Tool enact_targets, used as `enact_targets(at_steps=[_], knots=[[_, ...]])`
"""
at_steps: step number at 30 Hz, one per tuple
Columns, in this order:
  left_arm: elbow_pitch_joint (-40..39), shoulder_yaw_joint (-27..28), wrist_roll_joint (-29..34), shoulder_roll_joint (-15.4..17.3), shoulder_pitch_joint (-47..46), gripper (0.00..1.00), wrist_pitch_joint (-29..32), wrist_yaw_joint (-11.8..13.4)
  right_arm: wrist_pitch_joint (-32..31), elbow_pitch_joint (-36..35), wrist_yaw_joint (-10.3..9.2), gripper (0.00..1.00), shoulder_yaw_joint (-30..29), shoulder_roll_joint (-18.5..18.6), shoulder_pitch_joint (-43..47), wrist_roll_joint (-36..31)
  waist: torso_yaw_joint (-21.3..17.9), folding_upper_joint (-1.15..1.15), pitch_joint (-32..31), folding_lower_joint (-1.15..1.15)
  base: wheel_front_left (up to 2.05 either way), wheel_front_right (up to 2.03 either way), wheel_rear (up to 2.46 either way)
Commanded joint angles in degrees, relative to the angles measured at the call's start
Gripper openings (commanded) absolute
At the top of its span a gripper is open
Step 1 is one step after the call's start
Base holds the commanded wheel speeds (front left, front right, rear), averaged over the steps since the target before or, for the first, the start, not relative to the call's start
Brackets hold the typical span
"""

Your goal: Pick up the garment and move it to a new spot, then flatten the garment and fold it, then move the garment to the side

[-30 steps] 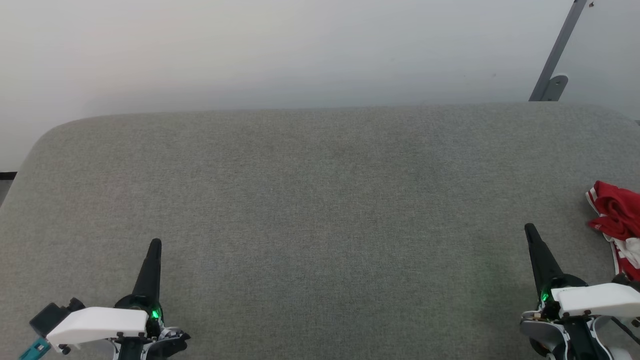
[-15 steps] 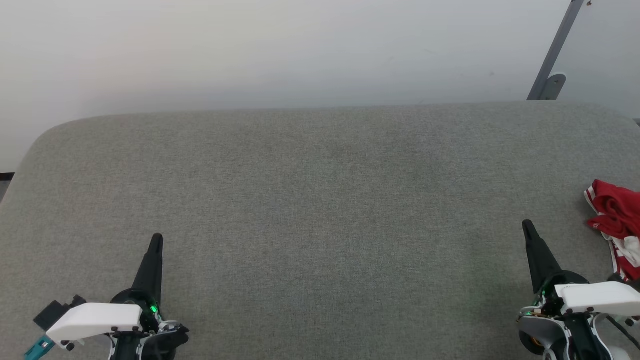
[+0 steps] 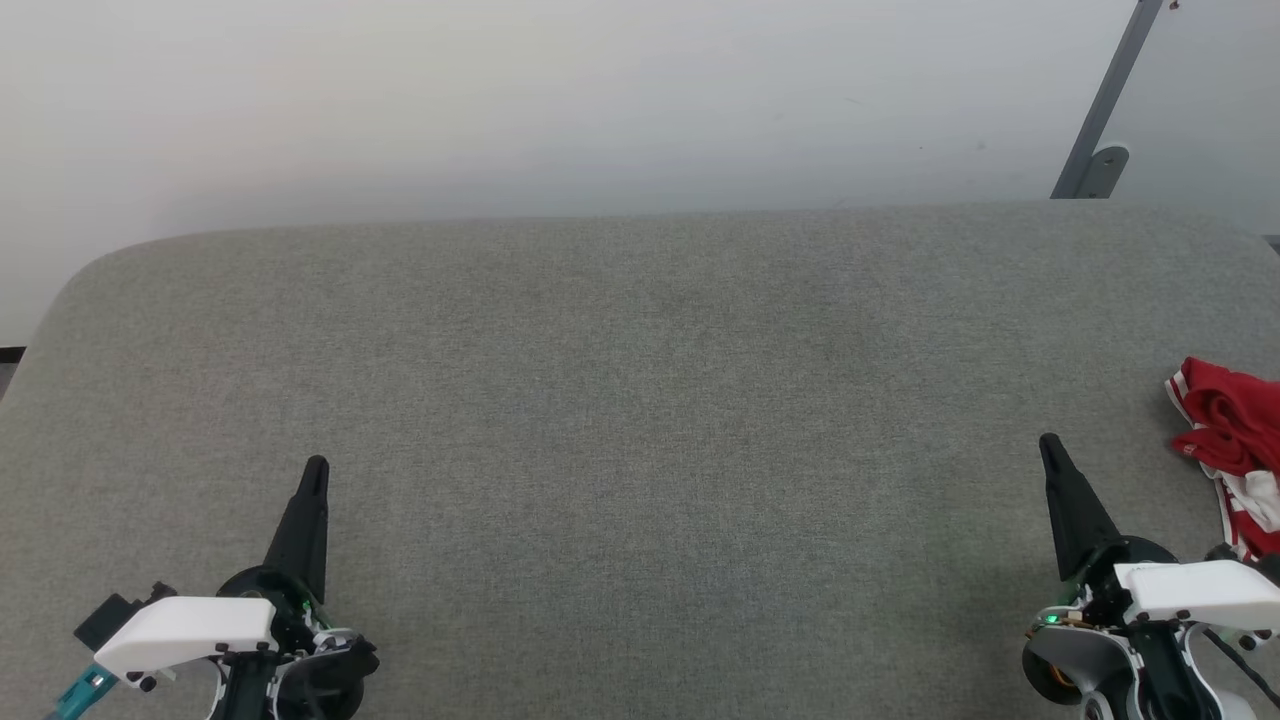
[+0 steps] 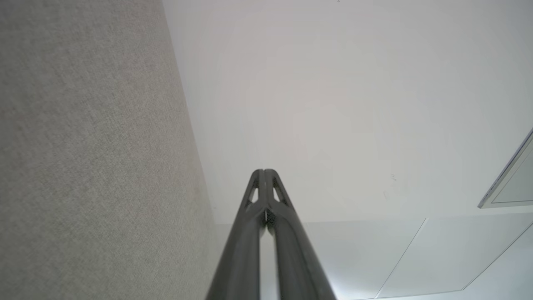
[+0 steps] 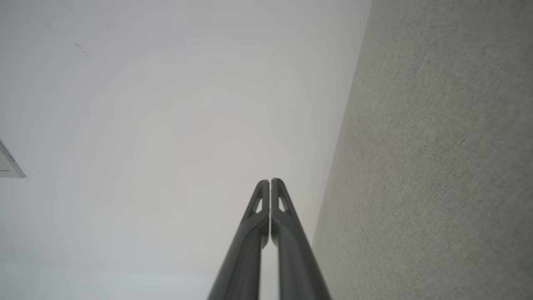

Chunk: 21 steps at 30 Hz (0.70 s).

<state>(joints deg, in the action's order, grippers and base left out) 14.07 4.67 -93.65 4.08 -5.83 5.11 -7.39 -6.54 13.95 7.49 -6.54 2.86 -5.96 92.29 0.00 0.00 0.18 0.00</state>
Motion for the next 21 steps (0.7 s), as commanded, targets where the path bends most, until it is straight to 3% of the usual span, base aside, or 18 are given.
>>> enact_targets(at_steps=[1, 21], knots=[[0.0, 0.2, -0.3, 0.1, -0.6, 0.0, 0.2, -0.2, -0.1, 0.2, 0.0, 0.0, 0.0, -0.1, -0.5, 0.2, 0.0, 0.0, 0.0, 0.0, 0.0, 0.0, 0.0], [0.0, 0.6, 0.2, -0.2, -0.7, 0.0, 0.5, -0.2, -0.1, 0.2, 0.0, 0.0, 0.0, -0.1, -0.5, 0.2, 0.0, 0.0, 0.0, 0.0, 0.0, 0.0, 0.0]])
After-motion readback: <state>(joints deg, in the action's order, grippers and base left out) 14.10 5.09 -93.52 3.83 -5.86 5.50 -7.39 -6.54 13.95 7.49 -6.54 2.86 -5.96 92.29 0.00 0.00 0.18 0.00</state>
